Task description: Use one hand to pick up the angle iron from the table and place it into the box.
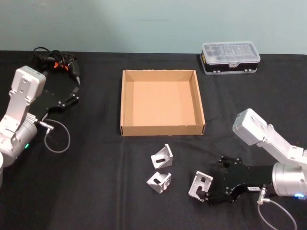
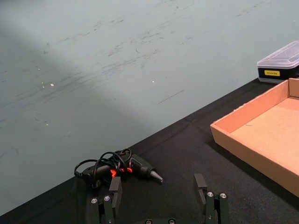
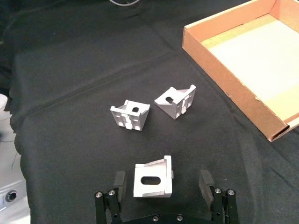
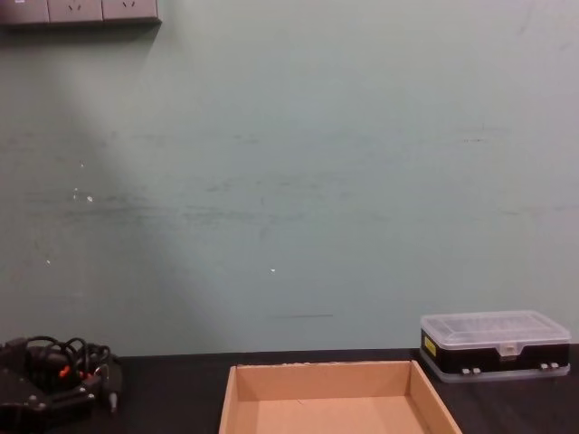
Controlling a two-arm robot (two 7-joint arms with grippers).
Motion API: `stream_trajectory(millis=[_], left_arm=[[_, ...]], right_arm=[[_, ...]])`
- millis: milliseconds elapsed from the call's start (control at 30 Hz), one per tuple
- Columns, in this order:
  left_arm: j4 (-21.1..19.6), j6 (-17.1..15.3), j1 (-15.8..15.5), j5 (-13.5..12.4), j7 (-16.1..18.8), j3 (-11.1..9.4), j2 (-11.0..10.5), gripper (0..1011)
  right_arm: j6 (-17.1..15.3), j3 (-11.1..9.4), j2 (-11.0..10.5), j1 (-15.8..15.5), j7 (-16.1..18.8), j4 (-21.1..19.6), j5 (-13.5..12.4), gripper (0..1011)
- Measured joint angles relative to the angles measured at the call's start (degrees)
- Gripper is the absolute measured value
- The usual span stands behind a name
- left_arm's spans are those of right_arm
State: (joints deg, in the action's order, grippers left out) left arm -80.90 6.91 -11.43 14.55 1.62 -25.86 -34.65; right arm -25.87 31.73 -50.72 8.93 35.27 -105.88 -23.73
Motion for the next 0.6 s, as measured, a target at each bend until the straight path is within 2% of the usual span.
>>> stream_trajectory(millis=[167, 467, 600], left_arm=[[0.0, 0.0, 0.0, 0.0, 0.0, 0.0, 0.0, 1000], [0.0, 0.0, 0.0, 0.0, 0.0, 0.0, 0.0, 1000], [0.0, 0.0, 0.0, 0.0, 0.0, 0.0, 0.0, 1000]], right_arm=[[0.13, 0.62, 0.29, 0.57, 0.64, 0.57, 0.46, 979], [0.28, 1.09, 0.74, 1.35, 0.81, 1.35, 1.08, 760], [0.57, 1.09, 0.92, 1.63, 0.82, 1.55, 1.24, 622]])
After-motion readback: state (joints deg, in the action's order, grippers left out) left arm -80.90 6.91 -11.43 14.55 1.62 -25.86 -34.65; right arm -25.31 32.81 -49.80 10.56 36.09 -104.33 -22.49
